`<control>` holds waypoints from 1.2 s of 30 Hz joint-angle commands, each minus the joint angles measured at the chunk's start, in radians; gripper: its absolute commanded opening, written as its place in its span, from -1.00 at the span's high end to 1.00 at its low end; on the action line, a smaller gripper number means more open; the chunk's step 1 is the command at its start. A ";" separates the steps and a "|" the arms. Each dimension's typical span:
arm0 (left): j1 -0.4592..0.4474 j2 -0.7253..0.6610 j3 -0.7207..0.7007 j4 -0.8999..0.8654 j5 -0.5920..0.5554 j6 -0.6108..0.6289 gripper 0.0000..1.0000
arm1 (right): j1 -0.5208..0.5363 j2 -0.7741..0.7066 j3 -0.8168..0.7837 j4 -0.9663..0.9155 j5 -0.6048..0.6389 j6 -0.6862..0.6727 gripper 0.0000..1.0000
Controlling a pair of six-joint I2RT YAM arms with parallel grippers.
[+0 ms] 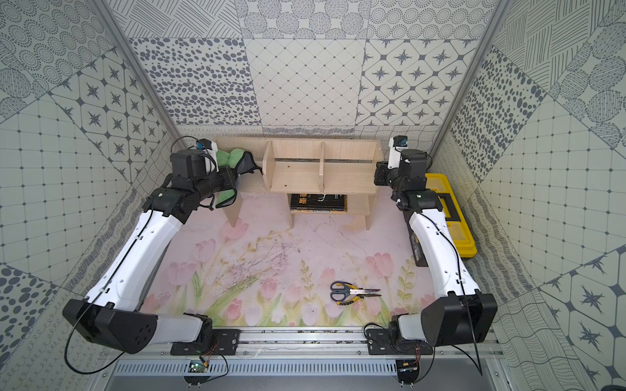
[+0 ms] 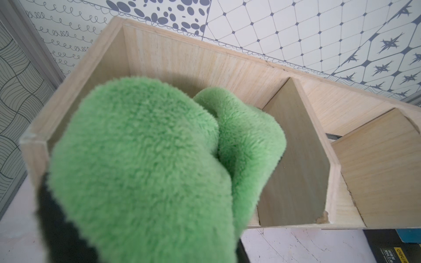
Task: Wipe the bookshelf clean with a cloth
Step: Wipe the dust from the shelf.
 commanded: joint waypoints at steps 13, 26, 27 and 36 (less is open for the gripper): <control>-0.019 0.378 0.296 0.009 0.099 -0.024 1.00 | 0.020 -0.054 -0.020 0.029 -0.195 0.062 1.00; -0.040 0.355 0.192 0.058 -0.096 0.005 -0.63 | 0.019 -0.046 -0.013 0.030 -0.205 0.066 1.00; -0.041 0.370 0.196 0.051 -0.109 0.004 -0.65 | 0.019 -0.046 -0.013 0.031 -0.205 0.066 1.00; -0.040 0.372 0.087 0.081 -0.066 -0.010 0.45 | 0.019 -0.047 -0.004 0.025 -0.209 0.068 1.00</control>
